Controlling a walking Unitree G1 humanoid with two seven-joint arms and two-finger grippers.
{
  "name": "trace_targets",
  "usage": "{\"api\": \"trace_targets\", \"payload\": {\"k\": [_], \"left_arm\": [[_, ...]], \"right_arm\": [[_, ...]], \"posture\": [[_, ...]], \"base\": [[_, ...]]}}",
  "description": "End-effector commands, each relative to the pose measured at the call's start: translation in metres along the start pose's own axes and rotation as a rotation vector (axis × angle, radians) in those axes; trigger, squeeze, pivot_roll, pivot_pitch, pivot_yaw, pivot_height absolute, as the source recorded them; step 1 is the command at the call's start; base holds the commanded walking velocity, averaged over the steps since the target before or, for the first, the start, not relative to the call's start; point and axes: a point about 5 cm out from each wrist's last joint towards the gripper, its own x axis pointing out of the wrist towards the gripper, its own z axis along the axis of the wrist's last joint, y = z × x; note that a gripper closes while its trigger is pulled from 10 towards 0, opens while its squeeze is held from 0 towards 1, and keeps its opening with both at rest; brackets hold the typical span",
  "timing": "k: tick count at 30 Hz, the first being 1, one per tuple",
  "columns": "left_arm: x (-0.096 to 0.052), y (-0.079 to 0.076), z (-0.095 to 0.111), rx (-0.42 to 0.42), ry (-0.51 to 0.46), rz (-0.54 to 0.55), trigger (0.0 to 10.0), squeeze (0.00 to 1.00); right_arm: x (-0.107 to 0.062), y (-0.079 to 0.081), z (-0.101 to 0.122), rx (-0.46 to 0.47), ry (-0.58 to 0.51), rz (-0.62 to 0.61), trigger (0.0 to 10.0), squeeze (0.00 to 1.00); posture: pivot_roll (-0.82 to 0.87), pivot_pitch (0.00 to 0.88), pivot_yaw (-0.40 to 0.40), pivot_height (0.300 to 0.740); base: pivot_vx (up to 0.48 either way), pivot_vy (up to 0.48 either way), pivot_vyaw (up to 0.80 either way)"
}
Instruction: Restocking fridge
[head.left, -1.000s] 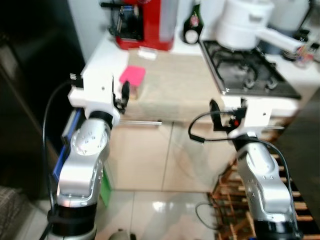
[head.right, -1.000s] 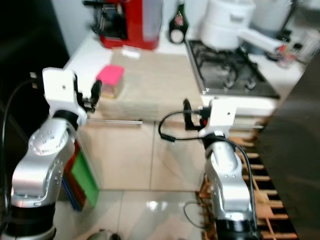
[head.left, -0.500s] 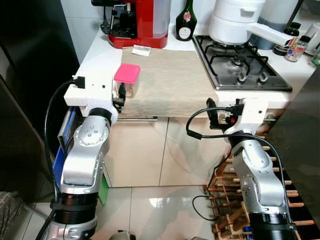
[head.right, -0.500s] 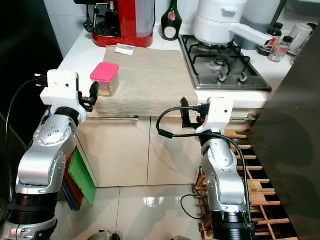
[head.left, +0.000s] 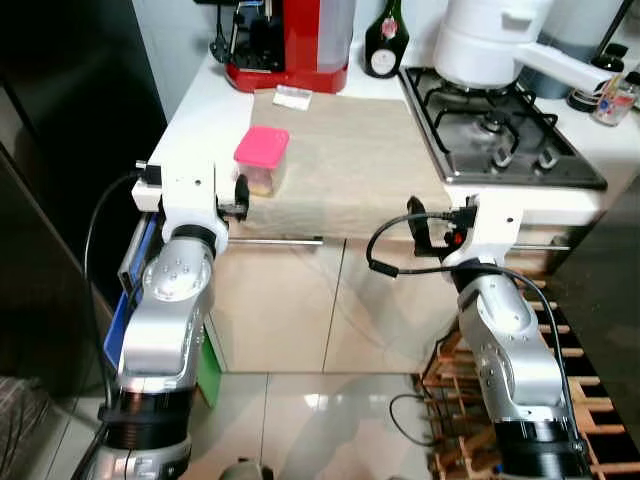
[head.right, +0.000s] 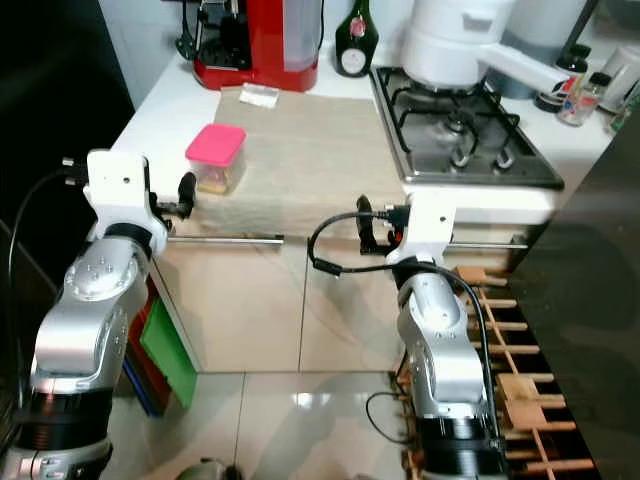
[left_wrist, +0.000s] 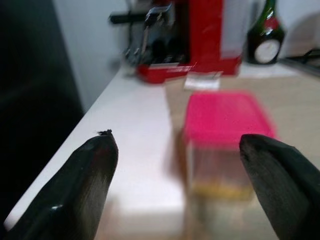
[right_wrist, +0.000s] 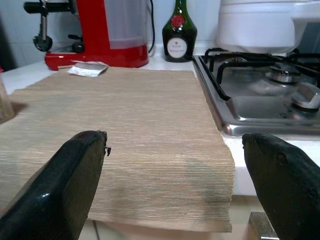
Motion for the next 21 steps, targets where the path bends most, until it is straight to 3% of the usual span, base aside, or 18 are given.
{"api": "trace_targets", "payload": {"k": [1,12,16,17,21], "left_arm": [[0.003,-0.012,0.005,-0.010,-0.022,-0.065,10.0,0.00],[0.004,-0.023,0.010,-0.024,-0.038,-0.109,10.0,0.00],[0.015,-0.029,0.019,-0.025,-0.054,-0.152,10.0,0.00],[0.021,-0.030,0.022,-0.040,-0.056,-0.156,10.0,1.00],[0.029,-0.029,0.025,-0.053,-0.052,-0.150,10.0,1.00]], "right_arm": [[-0.001,-0.003,0.002,-0.006,-0.003,-0.013,10.0,0.00],[-0.008,-0.010,0.003,-0.016,-0.005,-0.054,10.0,0.00],[-0.008,-0.010,0.002,-0.016,-0.009,-0.059,10.0,0.00],[-0.007,-0.009,0.004,-0.020,-0.016,-0.060,10.0,0.00],[-0.009,-0.009,0.009,-0.042,-0.040,-0.054,10.0,0.00]], "posture": [[-0.02,0.000,-0.014,0.740],[-0.04,0.000,0.004,0.740],[-0.05,0.000,0.009,0.740],[-0.06,0.000,0.015,0.740],[-0.08,0.000,0.032,0.740]], "base": [[0.000,0.000,0.00],[0.000,0.000,0.00],[0.000,0.000,0.00],[0.000,0.000,0.00],[0.000,0.000,0.00]]}}
